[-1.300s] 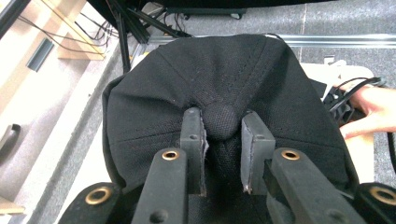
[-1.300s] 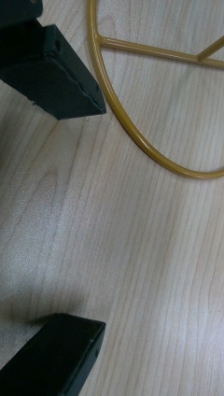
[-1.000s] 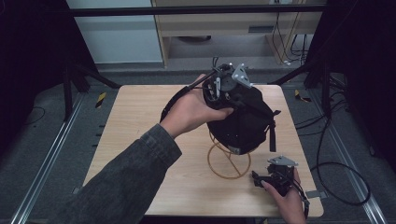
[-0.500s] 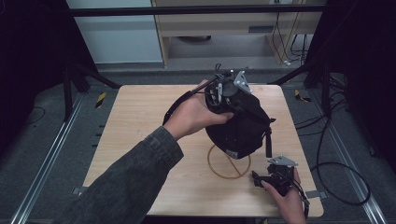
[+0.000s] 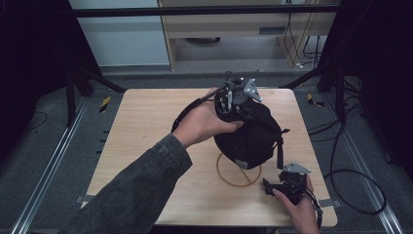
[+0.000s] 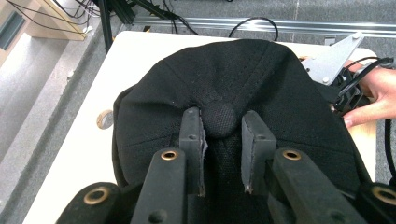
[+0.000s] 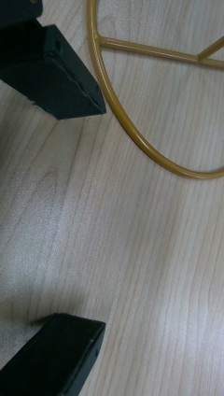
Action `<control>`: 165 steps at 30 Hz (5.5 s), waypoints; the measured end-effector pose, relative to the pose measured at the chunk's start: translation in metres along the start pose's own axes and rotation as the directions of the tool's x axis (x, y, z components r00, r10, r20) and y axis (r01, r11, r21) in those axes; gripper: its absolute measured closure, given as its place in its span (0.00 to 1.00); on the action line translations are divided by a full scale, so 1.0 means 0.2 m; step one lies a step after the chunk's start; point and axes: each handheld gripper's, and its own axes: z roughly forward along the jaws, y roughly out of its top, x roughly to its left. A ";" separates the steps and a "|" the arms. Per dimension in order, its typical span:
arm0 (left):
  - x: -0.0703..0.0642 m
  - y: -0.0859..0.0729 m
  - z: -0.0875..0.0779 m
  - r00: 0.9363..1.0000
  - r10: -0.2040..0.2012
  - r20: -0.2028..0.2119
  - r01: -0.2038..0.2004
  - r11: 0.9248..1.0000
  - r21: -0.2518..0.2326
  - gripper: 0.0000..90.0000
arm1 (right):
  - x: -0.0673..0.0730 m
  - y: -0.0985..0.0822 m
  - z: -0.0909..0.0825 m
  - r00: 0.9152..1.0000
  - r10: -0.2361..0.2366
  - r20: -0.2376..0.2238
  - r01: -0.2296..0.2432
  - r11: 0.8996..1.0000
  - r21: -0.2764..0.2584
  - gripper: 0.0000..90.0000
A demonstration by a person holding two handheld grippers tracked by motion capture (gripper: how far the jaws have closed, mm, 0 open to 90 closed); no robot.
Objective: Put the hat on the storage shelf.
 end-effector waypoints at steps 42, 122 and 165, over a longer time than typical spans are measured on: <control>-0.04 -0.11 -0.02 0.996 -0.042 -0.073 0.038 0.997 -0.064 0.36 | 0.00 0.00 0.00 1.000 0.000 0.000 0.000 1.000 0.000 0.00; -0.14 -0.95 -0.27 0.950 -0.305 -0.061 0.284 0.931 -0.228 0.04 | 0.00 0.00 0.00 1.000 -0.004 -0.001 0.004 1.000 0.003 0.00; -0.21 -1.86 0.15 0.849 -0.515 -0.119 0.507 0.857 -0.094 0.05 | 0.00 0.00 -0.01 1.000 -0.011 0.000 0.011 1.000 0.002 0.00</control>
